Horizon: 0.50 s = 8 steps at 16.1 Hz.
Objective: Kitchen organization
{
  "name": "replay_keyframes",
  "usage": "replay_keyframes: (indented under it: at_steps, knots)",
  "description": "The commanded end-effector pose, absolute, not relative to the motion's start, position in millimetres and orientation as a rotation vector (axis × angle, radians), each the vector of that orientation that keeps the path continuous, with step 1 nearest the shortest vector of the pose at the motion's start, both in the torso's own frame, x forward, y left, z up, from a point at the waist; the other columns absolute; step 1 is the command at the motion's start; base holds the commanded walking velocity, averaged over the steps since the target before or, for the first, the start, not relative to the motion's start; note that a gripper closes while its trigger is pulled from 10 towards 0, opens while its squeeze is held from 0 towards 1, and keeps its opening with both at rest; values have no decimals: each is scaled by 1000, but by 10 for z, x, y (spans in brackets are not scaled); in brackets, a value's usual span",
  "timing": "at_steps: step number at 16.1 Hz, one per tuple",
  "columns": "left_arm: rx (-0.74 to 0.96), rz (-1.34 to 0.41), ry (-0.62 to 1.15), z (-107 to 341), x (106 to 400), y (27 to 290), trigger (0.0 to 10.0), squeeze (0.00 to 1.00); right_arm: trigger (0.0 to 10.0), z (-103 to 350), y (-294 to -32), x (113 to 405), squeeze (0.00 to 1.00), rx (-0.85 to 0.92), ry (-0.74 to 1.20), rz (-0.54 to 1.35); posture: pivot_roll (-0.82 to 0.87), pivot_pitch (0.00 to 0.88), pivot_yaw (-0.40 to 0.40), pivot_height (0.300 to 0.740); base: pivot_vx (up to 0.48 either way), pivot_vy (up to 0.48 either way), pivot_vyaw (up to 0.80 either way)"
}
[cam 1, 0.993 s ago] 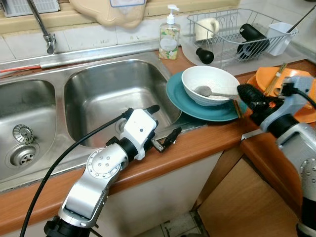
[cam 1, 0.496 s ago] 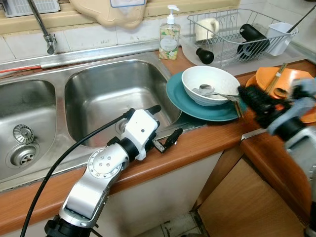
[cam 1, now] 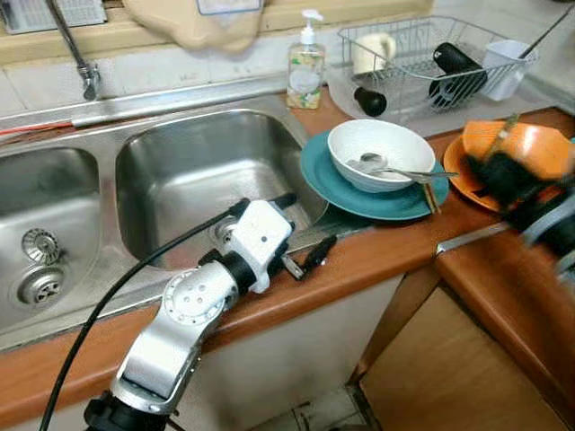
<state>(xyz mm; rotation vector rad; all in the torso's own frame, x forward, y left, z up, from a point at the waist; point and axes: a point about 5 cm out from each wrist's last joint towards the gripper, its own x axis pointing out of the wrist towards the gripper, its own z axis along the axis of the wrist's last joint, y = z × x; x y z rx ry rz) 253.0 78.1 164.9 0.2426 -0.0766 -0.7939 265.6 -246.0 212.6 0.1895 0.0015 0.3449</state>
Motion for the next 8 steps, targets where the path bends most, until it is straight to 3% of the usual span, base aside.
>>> replay_keyframes:
  at_steps: [1, 8]
  knots:
    - [248, -834, -113, 1709, 2511, 748, 10000, 0, 10000, 2133, -2422, 2680, 0, 178, -2, 352, -175, 0, 26, 740, 0, 0, 0]
    - [250, -835, -113, 1705, 2504, 753, 10000, 0, 10000, 2019, -2431, 2855, 0, 215, -8, 292, -161, 0, 19, 740, 0, 0, 0]
